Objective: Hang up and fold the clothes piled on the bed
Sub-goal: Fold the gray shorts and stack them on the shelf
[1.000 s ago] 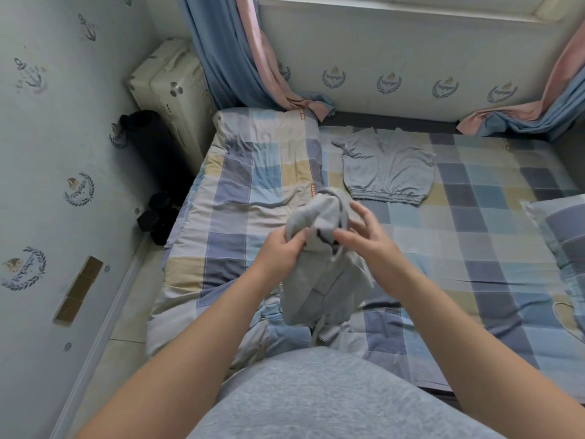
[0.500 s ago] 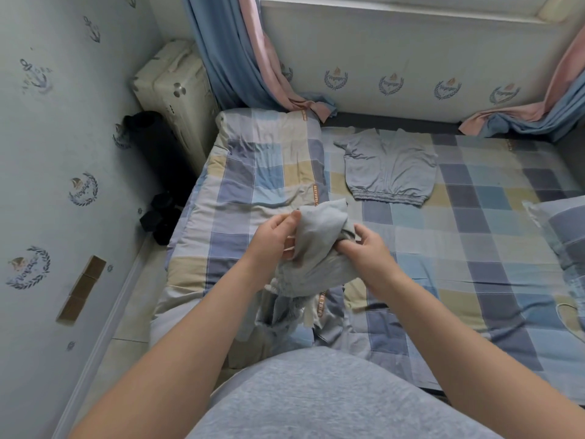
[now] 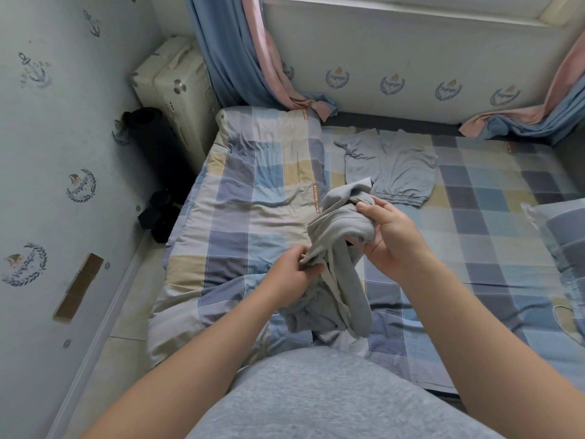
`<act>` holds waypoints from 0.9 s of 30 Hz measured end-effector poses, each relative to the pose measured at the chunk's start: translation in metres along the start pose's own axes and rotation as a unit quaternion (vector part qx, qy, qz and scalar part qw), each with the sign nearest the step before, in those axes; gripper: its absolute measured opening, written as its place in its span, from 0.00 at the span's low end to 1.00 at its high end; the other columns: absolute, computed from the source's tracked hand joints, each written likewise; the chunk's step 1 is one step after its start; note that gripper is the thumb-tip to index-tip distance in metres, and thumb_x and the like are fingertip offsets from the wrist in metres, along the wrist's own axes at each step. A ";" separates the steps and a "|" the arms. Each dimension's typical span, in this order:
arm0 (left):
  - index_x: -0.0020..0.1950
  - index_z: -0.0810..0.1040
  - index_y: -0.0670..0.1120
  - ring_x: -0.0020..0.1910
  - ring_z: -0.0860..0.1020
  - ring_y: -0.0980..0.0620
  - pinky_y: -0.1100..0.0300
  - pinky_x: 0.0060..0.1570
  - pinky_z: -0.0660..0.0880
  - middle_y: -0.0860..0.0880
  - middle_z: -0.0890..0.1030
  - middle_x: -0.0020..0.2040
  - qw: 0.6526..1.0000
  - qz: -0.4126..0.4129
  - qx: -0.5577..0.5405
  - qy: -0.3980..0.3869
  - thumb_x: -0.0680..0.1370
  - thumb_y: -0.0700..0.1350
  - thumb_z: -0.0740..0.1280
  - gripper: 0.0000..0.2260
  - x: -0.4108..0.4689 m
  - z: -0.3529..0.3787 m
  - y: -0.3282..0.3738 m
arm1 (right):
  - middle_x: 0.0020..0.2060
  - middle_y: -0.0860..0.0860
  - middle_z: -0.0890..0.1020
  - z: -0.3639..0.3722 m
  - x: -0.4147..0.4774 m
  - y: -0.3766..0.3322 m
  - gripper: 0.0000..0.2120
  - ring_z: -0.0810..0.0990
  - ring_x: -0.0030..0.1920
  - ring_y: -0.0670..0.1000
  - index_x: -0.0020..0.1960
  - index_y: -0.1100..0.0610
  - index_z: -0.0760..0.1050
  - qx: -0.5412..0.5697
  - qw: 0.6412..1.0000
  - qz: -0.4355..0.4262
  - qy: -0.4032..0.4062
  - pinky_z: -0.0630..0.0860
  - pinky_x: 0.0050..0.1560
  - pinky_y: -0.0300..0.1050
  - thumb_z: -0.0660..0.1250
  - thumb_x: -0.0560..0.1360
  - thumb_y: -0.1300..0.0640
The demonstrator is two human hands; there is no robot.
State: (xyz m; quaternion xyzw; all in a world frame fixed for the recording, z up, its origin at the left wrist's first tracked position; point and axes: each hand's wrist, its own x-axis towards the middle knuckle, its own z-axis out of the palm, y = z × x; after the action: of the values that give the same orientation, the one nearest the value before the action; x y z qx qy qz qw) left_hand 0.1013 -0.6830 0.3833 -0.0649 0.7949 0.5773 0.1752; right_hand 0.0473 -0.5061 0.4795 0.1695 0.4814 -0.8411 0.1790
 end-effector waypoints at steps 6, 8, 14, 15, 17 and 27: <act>0.47 0.77 0.44 0.35 0.70 0.53 0.56 0.38 0.67 0.50 0.74 0.36 0.997 0.035 -0.058 0.041 0.80 0.46 0.70 0.06 0.003 -0.014 0.013 | 0.49 0.58 0.81 -0.036 0.010 -0.003 0.16 0.81 0.43 0.53 0.69 0.63 0.72 0.088 0.986 0.029 0.138 0.83 0.36 0.44 0.62 0.82 0.62; 0.54 0.79 0.40 0.41 0.73 0.52 0.55 0.43 0.69 0.46 0.78 0.42 0.996 0.056 -0.055 0.031 0.80 0.45 0.70 0.08 0.005 -0.019 0.022 | 0.50 0.57 0.81 -0.050 0.012 0.000 0.11 0.81 0.43 0.53 0.62 0.62 0.75 0.030 0.979 0.063 0.191 0.82 0.39 0.45 0.63 0.81 0.61; 0.54 0.76 0.30 0.43 0.70 0.49 0.52 0.46 0.66 0.43 0.74 0.43 0.994 0.085 -0.008 -0.066 0.80 0.37 0.68 0.09 0.005 -0.031 0.038 | 0.70 0.48 0.73 -0.061 0.002 0.017 0.20 0.71 0.68 0.52 0.68 0.44 0.71 -0.345 0.936 -0.014 0.067 0.67 0.62 0.55 0.71 0.78 0.51; 0.54 0.78 0.32 0.44 0.71 0.49 0.52 0.46 0.66 0.43 0.75 0.43 0.992 0.087 0.006 -0.087 0.80 0.37 0.68 0.08 0.004 -0.033 0.040 | 0.71 0.46 0.72 -0.057 0.001 0.019 0.21 0.69 0.71 0.50 0.68 0.40 0.72 -0.399 0.916 -0.047 -0.001 0.66 0.64 0.53 0.72 0.77 0.51; 0.54 0.81 0.35 0.43 0.72 0.50 0.53 0.46 0.68 0.43 0.77 0.43 0.987 0.090 0.044 -0.124 0.79 0.36 0.68 0.06 0.002 -0.035 0.044 | 0.72 0.42 0.69 -0.047 0.001 0.022 0.25 0.65 0.74 0.44 0.68 0.35 0.71 -0.502 0.852 -0.091 -0.116 0.63 0.71 0.47 0.74 0.76 0.52; 0.42 0.81 0.51 0.34 0.72 0.55 0.60 0.36 0.68 0.54 0.75 0.34 0.989 0.043 0.076 -0.116 0.77 0.47 0.74 0.05 0.003 -0.047 0.034 | 0.40 0.50 0.82 -0.028 0.018 0.041 0.08 0.77 0.40 0.50 0.48 0.51 0.81 -0.612 0.775 -0.120 -0.101 0.72 0.40 0.44 0.67 0.78 0.64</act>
State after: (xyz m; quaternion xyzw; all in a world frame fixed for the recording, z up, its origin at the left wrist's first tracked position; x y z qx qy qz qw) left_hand 0.0784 -0.7158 0.4251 0.0502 0.8127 0.5259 0.2457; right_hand 0.0536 -0.5041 0.4270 -0.1209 0.8900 -0.3965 0.1898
